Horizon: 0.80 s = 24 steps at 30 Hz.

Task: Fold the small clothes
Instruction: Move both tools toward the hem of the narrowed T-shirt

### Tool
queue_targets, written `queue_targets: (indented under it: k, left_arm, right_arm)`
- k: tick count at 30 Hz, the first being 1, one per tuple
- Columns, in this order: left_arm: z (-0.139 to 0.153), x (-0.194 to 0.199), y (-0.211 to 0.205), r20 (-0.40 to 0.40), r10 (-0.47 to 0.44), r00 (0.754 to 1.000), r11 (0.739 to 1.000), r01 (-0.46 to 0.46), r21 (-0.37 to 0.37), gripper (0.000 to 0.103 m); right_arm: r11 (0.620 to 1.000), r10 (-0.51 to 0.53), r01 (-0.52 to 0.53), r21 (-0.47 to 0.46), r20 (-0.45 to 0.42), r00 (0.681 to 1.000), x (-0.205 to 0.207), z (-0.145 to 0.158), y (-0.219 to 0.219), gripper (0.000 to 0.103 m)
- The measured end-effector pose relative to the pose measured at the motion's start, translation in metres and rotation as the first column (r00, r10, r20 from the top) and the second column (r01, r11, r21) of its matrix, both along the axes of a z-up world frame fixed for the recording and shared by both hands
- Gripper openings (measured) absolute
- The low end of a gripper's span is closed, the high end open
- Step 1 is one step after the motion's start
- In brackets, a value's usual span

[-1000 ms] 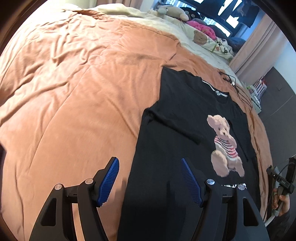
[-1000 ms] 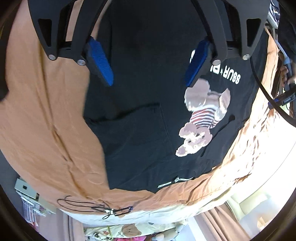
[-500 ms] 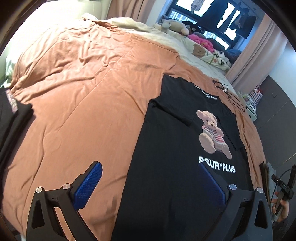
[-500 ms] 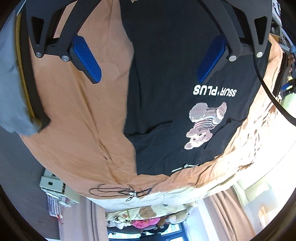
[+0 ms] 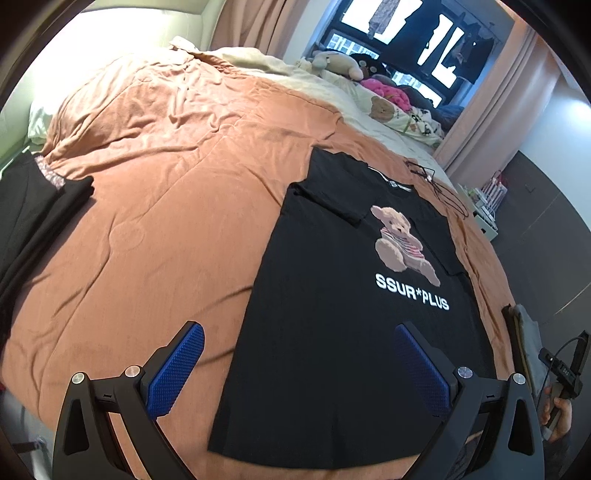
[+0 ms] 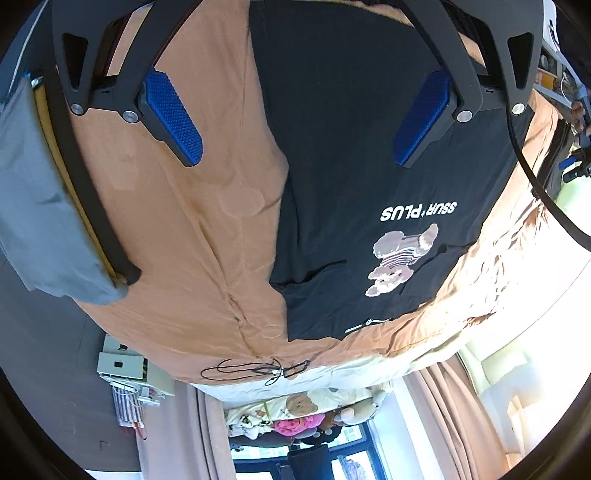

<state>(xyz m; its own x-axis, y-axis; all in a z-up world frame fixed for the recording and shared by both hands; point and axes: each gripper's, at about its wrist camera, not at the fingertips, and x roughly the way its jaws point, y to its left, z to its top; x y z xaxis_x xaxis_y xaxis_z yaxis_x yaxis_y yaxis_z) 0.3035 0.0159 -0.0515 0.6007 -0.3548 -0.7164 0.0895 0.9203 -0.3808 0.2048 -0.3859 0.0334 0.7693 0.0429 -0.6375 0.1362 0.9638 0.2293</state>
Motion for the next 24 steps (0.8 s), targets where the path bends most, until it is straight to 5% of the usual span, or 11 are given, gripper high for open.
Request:
queue_targets:
  k: [9, 16, 24]
  left_arm:
    - [-0.023, -0.046, 0.013, -0.018, 0.006, 1.000, 1.000, -0.006, -0.009, 0.097]
    - [-0.050, -0.066, 0.032, -0.066, 0.030, 0.997, 0.999, -0.032, -0.033, 0.067]
    - [-0.086, -0.072, 0.044, -0.132, 0.036, 0.991, 0.994, -0.048, -0.093, 0.055]
  right_arm:
    - [0.999, -0.005, 0.004, 0.033, 0.013, 1.000, -0.052, -0.026, 0.003, 0.103]
    - [0.997, -0.015, 0.015, 0.075, 0.001, 1.000, -0.075, -0.046, 0.000, 0.101]
    - [0.989, -0.038, 0.043, 0.138, -0.033, 0.999, -0.084, -0.069, -0.007, 0.095]
